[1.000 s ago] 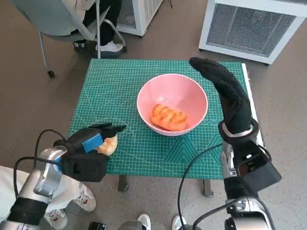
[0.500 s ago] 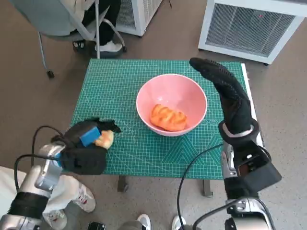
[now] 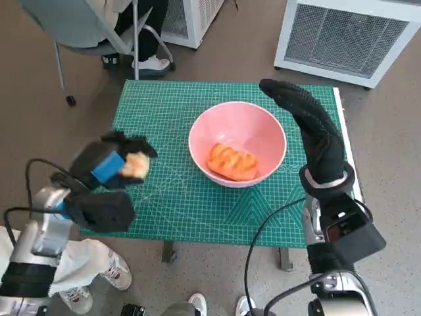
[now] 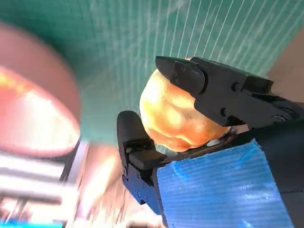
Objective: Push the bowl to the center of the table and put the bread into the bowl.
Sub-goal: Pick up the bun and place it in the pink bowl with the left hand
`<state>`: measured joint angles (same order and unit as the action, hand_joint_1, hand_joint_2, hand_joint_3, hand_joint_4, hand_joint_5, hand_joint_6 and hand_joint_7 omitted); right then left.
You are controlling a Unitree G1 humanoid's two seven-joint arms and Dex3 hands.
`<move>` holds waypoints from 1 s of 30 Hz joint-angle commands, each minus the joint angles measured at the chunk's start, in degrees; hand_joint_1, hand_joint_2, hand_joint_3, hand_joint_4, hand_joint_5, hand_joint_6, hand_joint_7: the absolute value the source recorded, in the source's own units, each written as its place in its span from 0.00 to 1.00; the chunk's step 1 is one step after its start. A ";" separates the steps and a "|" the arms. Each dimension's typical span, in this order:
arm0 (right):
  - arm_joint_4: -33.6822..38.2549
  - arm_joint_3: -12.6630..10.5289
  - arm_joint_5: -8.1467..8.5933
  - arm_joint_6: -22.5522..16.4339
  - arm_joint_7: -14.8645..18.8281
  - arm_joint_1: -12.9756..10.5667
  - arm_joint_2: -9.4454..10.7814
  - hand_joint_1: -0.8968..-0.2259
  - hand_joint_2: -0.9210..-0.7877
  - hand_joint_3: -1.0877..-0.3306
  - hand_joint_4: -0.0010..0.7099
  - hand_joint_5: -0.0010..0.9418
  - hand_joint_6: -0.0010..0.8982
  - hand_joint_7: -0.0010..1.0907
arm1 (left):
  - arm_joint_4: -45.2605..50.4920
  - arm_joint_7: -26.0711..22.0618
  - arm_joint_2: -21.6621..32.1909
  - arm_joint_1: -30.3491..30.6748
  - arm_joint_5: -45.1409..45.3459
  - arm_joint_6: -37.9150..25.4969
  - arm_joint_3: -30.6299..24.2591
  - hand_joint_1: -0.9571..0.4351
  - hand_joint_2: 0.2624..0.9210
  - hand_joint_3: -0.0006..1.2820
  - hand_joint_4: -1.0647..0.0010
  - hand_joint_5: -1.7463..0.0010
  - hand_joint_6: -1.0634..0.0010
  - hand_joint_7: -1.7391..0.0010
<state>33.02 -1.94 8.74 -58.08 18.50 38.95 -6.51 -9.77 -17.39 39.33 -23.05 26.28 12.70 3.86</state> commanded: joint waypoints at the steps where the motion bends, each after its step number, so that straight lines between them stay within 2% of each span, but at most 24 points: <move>1: 0.65 0.23 -0.01 0.29 0.63 -1.03 -0.01 0.41 0.00 0.25 0.08 0.58 0.00 0.70 | 4.95 0.42 -1.07 -3.44 -1.19 -2.13 -1.39 0.69 1.00 0.10 0.41 0.30 0.47 0.28; 8: 1.14 0.17 0.12 0.11 0.86 -0.69 0.02 0.41 0.00 0.25 0.07 0.59 0.00 0.70 | 9.75 0.72 -4.76 -9.09 -0.19 -4.48 0.40 0.69 1.00 0.10 0.41 0.32 0.47 0.26; 14: 1.62 0.10 0.14 -0.04 0.96 -0.37 -0.05 0.41 0.00 0.25 0.07 0.60 0.00 0.70 | 6.44 2.01 -8.49 -15.45 0.02 -0.79 3.61 0.69 1.00 0.09 0.42 0.34 0.46 0.25; 24: 2.50 -0.24 0.75 -0.17 1.39 0.03 -0.36 0.41 0.00 0.25 0.06 0.61 0.00 0.70 | -11.91 5.82 -14.63 -27.21 2.78 8.06 10.38 0.69 1.00 0.06 0.36 0.36 0.43 0.28; 30: 2.47 -0.52 0.67 -0.26 1.38 -0.15 -0.47 0.41 0.00 0.25 0.06 0.61 0.00 0.70 | -24.13 6.45 -18.23 -32.67 3.08 9.86 12.98 0.69 1.00 0.08 0.36 0.35 0.47 0.27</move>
<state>34.68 -2.22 8.90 -58.40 19.31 39.45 -6.65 -28.51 -11.79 22.57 -53.04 28.77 21.96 15.69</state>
